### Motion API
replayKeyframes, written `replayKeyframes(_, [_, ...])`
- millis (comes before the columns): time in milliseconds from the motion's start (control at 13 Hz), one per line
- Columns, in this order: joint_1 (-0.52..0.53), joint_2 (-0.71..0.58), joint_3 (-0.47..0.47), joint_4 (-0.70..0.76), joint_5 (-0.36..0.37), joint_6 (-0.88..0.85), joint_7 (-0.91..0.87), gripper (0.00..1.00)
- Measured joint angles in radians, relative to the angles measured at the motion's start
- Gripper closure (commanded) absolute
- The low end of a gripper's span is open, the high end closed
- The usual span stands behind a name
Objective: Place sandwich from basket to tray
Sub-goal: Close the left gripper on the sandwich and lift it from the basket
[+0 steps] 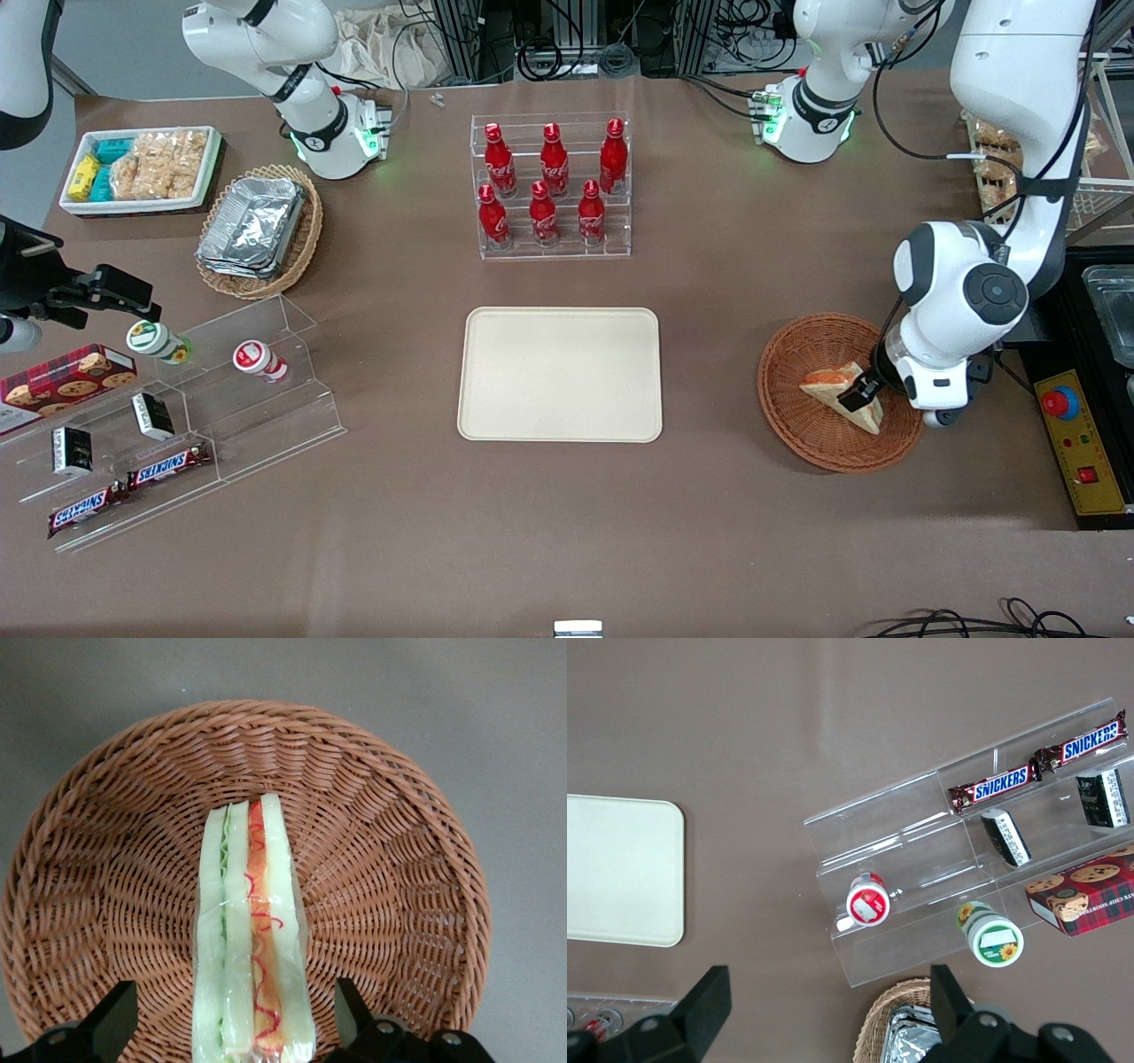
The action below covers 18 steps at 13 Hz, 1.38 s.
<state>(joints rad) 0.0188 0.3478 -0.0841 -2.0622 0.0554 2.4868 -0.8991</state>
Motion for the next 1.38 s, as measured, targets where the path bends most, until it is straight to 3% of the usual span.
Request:
replayKeyframes(308, [0.000,0.019,0.000,-0.052,-0.006,0.082,0.000,0.01])
replayKeyframes(385, [0.000,0.023,0.000,-0.052,-0.007,0.082,0.000,0.14])
replayKeyframes(538, [0.000,0.029,0.000,-0.052,-0.007,0.083,0.000,0.74])
replayKeyframes(615, [0.000,0.030,0.000,-0.050,-0.007,0.084,0.000,0.93])
replayKeyframes(769, [0.000,0.029,-0.001,-0.046,-0.007,0.086,0.002,0.99])
replayKeyframes(1000, [0.000,0.029,-0.002,-0.014,-0.004,0.038,0.006,1.00])
replayKeyframes(1385, [0.001,0.021,-0.003,0.263,0.000,-0.361,0.182,1.00])
